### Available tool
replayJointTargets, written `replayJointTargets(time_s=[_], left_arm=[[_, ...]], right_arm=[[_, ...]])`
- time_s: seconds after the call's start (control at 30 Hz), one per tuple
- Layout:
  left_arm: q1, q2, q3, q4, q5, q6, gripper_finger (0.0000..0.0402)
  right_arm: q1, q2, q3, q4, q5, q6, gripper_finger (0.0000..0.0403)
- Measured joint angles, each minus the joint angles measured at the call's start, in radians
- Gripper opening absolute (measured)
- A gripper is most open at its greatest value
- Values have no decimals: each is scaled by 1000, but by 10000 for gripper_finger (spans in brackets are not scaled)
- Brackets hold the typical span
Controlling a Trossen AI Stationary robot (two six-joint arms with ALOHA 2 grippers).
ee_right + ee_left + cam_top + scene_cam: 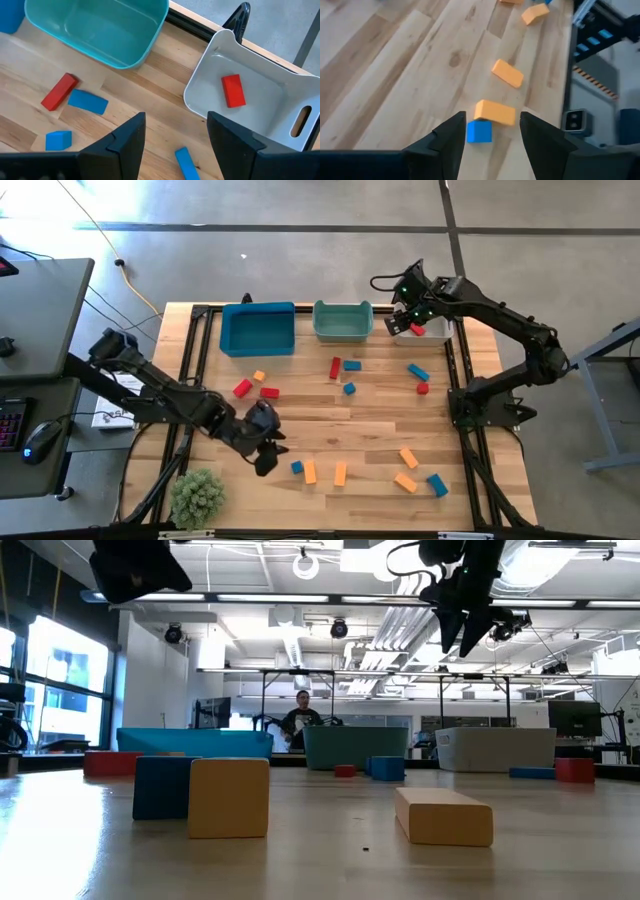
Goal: Sort & place blocks by color
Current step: Put the blue block into the blue bin
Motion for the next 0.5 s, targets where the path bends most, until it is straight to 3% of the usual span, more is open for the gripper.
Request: replayJointTargets(time_s=[0.23,0.5], left_arm=[[-43,123,31,-5,-11,2,172],[-89,227,89,-3,-100,22,172]], right_arm=[[0,0,0,0,-4,-8,200],[0,0,0,0,-4,-8,200]])
